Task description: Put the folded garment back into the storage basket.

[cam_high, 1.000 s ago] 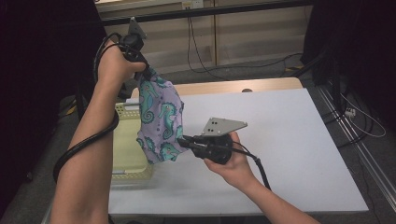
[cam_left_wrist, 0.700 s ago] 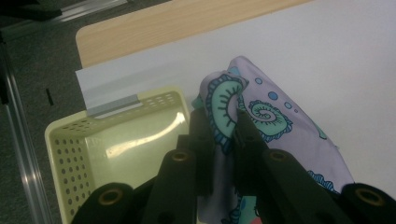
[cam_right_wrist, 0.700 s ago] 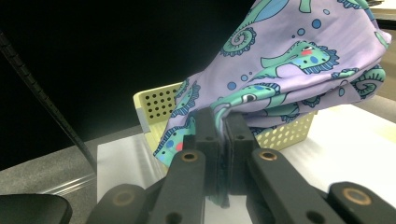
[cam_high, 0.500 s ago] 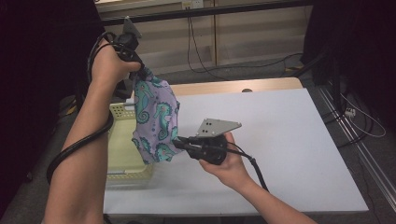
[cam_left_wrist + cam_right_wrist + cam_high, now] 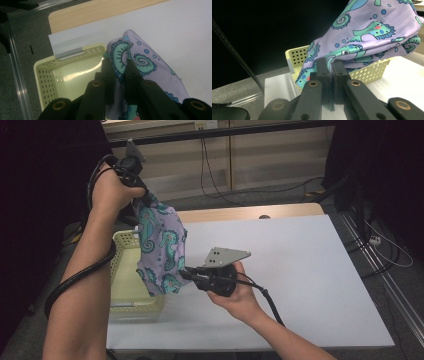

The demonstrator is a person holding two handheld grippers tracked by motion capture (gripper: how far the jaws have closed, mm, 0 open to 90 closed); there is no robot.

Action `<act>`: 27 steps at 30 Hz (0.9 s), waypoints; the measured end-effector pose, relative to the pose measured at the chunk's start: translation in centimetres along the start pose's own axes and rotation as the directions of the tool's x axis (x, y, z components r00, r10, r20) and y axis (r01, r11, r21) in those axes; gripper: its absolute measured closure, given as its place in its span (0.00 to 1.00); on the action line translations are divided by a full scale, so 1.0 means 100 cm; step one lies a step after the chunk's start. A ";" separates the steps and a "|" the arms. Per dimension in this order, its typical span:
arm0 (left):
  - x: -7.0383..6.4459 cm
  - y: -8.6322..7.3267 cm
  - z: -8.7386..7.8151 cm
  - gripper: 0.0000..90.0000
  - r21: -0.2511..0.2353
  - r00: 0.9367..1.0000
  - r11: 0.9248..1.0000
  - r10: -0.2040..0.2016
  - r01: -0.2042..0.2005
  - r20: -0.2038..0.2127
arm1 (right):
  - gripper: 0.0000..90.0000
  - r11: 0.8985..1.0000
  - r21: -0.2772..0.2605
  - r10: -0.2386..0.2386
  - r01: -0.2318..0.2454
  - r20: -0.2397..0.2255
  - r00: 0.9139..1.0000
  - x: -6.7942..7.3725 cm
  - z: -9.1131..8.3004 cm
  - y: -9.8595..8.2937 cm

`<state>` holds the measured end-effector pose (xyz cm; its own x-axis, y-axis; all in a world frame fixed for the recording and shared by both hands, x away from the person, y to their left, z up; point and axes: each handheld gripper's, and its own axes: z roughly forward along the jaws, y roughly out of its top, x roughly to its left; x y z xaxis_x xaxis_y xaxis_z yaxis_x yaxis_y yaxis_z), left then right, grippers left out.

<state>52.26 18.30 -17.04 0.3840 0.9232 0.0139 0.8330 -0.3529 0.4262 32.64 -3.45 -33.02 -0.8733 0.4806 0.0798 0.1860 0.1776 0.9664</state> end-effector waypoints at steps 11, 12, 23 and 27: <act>0.011 -0.005 -0.002 0.90 0.013 1.000 1.000 -0.001 0.001 -0.015 | 0.96 1.000 0.001 0.001 -0.001 -0.012 1.000 0.003 0.011 0.000; 0.012 -0.006 -0.002 0.90 0.011 1.000 1.000 -0.005 0.005 -0.018 | 0.96 1.000 0.001 0.003 -0.003 -0.014 1.000 0.004 0.012 0.000; 0.023 -0.010 0.006 0.90 0.022 0.999 1.000 -0.014 0.015 -0.031 | 0.96 1.000 0.013 0.006 -0.005 -0.029 1.000 0.006 0.026 -0.002; 0.026 -0.011 0.010 0.90 0.027 0.999 1.000 -0.010 0.011 -0.035 | 0.96 1.000 0.020 0.007 -0.007 -0.032 0.999 0.005 0.031 -0.004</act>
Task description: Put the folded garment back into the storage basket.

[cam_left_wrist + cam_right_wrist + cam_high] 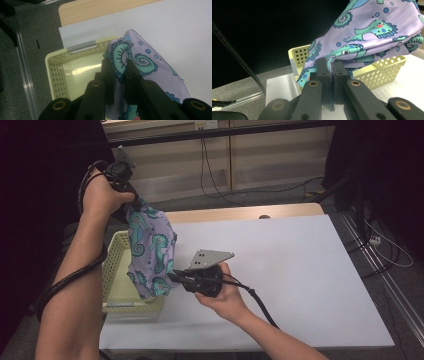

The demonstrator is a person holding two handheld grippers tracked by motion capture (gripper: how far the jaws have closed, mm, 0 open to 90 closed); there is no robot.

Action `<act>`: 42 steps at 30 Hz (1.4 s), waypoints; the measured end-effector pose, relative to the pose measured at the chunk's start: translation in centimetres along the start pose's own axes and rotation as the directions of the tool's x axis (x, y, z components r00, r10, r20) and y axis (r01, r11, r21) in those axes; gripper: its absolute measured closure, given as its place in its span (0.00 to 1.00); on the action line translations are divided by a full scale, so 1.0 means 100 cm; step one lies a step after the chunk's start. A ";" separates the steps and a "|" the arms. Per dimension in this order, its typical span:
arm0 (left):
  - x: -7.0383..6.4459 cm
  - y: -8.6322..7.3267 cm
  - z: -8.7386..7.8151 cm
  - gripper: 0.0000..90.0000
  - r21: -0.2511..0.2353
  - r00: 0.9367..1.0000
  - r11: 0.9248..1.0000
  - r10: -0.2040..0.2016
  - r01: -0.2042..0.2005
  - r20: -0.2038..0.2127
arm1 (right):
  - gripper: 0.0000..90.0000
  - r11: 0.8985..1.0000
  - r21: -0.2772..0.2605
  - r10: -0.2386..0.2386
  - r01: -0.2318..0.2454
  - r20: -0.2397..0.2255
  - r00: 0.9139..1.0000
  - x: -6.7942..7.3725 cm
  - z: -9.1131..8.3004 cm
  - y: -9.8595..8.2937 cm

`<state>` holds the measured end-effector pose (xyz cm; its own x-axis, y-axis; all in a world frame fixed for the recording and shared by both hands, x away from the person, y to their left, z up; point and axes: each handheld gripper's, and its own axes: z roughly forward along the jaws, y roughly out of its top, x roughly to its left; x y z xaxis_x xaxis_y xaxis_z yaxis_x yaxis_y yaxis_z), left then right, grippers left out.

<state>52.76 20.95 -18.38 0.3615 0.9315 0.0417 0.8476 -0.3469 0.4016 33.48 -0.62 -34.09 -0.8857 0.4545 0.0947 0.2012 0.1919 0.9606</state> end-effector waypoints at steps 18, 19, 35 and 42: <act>0.022 -0.008 0.021 0.90 0.016 1.000 1.000 -0.027 0.027 -0.007 | 0.96 1.000 0.024 0.015 -0.015 -0.018 1.000 -0.006 0.023 -0.007; 0.023 -0.008 0.022 0.90 0.014 1.000 0.999 -0.030 0.030 -0.008 | 0.96 1.000 0.024 0.017 -0.017 -0.019 1.000 -0.006 0.024 -0.008; 0.033 -0.013 0.034 0.90 0.022 0.999 0.999 -0.030 0.030 -0.015 | 0.96 0.999 0.034 0.025 -0.024 -0.030 0.999 -0.006 0.039 -0.013; 0.041 -0.017 0.034 0.90 0.020 0.999 0.999 -0.034 0.034 -0.016 | 0.96 0.999 0.034 0.022 -0.020 -0.053 0.998 0.000 0.050 -0.013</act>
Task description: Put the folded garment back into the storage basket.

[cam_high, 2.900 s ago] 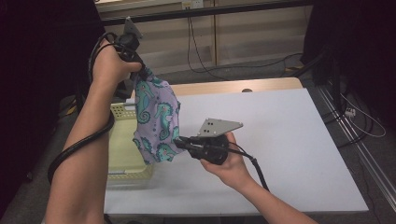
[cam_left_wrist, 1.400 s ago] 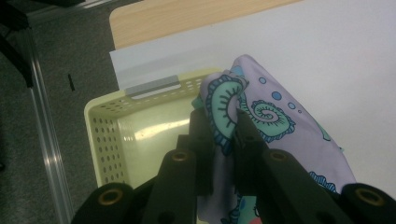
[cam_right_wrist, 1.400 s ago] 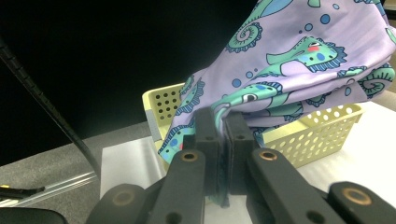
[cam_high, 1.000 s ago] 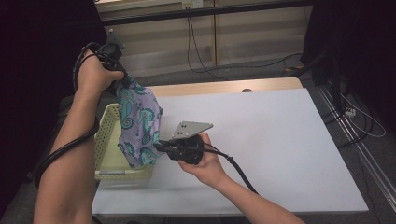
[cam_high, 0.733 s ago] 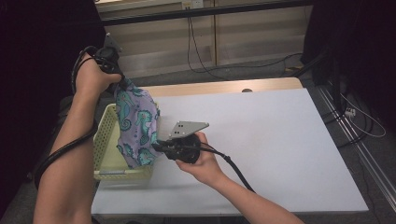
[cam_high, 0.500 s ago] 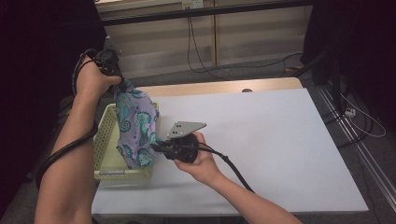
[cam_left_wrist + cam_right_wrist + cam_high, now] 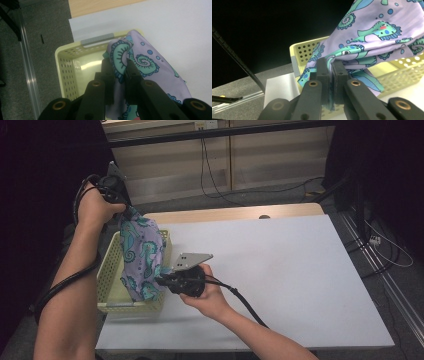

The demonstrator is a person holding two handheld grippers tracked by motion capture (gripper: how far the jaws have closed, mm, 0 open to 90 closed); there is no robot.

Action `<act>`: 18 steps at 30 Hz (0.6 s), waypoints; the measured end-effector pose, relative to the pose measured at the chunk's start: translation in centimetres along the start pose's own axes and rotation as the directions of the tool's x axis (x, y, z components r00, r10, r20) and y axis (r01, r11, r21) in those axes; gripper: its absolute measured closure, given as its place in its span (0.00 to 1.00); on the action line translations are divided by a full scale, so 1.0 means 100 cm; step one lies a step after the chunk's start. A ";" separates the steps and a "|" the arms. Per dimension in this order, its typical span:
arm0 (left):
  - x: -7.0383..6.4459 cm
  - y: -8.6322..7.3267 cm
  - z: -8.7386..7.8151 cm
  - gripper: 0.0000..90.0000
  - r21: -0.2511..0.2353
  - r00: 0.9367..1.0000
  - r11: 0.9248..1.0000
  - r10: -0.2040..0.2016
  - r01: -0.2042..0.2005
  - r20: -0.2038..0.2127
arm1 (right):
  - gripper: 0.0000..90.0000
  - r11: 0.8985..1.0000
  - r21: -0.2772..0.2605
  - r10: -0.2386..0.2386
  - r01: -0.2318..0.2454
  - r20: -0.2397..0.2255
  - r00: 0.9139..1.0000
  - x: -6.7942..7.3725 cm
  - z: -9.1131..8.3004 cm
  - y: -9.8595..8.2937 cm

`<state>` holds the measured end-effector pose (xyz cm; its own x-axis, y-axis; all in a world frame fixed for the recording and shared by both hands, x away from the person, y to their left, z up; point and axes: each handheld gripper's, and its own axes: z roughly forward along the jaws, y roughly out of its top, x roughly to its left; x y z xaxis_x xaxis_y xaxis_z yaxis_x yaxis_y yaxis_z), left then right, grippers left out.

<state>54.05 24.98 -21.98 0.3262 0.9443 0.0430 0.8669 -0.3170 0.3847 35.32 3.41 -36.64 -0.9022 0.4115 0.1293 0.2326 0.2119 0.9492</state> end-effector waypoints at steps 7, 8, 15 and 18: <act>0.014 -0.003 0.016 0.89 -0.005 1.000 1.000 0.004 -0.004 -0.031 | 0.93 1.000 0.016 -0.003 0.003 -0.028 1.000 0.003 0.021 -0.001; 0.017 -0.004 0.022 0.87 -0.014 0.999 1.000 -0.007 0.007 -0.031 | 0.84 0.999 0.030 0.013 -0.012 -0.033 0.999 0.001 0.026 -0.003; 0.021 -0.014 0.047 0.39 -0.148 0.998 0.988 0.054 -0.050 0.024 | 0.48 0.997 0.079 -0.015 0.011 0.044 0.999 -0.008 0.019 -0.009; 0.017 -0.018 0.046 0.36 -0.162 0.997 0.985 0.063 -0.055 0.039 | 0.41 0.997 0.077 -0.034 0.029 0.072 0.997 -0.013 0.005 -0.008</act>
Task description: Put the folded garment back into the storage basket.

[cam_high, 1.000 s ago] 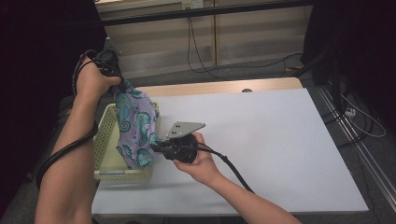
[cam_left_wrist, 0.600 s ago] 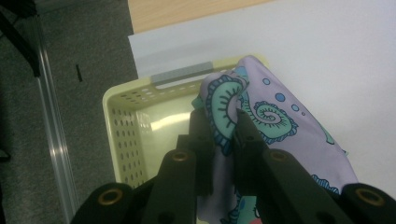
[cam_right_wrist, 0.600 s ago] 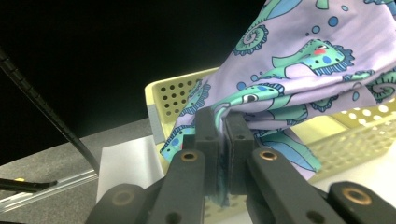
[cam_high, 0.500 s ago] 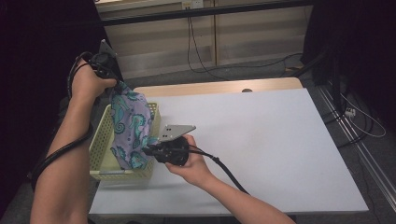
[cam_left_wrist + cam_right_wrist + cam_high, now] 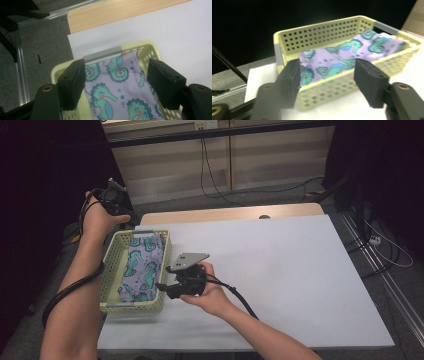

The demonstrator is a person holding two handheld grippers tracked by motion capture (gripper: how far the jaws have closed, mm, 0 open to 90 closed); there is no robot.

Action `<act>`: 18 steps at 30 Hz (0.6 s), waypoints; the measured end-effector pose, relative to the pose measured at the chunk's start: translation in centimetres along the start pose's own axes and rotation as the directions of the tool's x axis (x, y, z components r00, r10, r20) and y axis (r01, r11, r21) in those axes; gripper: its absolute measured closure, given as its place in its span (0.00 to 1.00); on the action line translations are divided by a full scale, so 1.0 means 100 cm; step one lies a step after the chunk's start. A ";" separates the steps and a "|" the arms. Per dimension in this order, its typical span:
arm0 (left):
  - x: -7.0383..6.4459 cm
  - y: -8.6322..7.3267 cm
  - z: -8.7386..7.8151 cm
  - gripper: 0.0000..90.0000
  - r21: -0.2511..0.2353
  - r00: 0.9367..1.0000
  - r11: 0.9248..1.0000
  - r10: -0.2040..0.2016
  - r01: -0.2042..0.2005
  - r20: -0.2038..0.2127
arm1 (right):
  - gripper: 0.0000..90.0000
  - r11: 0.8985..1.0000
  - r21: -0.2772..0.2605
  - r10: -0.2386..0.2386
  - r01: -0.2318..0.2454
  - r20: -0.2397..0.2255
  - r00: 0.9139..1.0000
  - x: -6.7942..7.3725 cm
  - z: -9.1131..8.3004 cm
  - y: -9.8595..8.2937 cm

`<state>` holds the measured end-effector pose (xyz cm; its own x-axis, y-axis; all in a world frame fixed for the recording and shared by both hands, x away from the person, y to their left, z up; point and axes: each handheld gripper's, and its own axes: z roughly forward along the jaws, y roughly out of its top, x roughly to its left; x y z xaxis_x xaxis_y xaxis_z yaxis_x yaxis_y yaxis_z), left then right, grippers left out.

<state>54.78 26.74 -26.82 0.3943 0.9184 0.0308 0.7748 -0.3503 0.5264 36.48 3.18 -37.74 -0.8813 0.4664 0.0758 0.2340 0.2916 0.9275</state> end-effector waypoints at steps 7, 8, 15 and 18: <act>-0.016 -0.004 -0.003 0.31 -0.033 0.999 0.999 0.035 -0.034 0.030 | 0.33 1.000 -0.006 -0.017 0.017 0.052 0.998 -0.015 -0.035 0.000; -0.019 -0.005 -0.002 0.31 -0.038 0.999 0.999 0.038 -0.037 0.031 | 0.32 1.000 0.000 -0.017 0.017 0.064 0.998 -0.017 -0.040 -0.001; -0.034 -0.009 0.003 0.29 -0.031 0.996 0.998 0.057 -0.055 0.067 | 0.31 1.000 -0.009 0.012 -0.011 0.124 0.992 -0.032 -0.071 -0.014; -0.041 -0.008 0.006 0.28 -0.047 0.994 0.997 0.063 -0.059 0.089 | 0.31 1.000 -0.004 0.017 -0.016 0.143 0.990 -0.039 -0.082 -0.018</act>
<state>52.84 23.10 -27.85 0.4847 0.8746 -0.0124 0.7260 -0.3944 0.5633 36.13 -5.98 -36.73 -0.8094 0.5860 0.0381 0.2469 0.2808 0.9275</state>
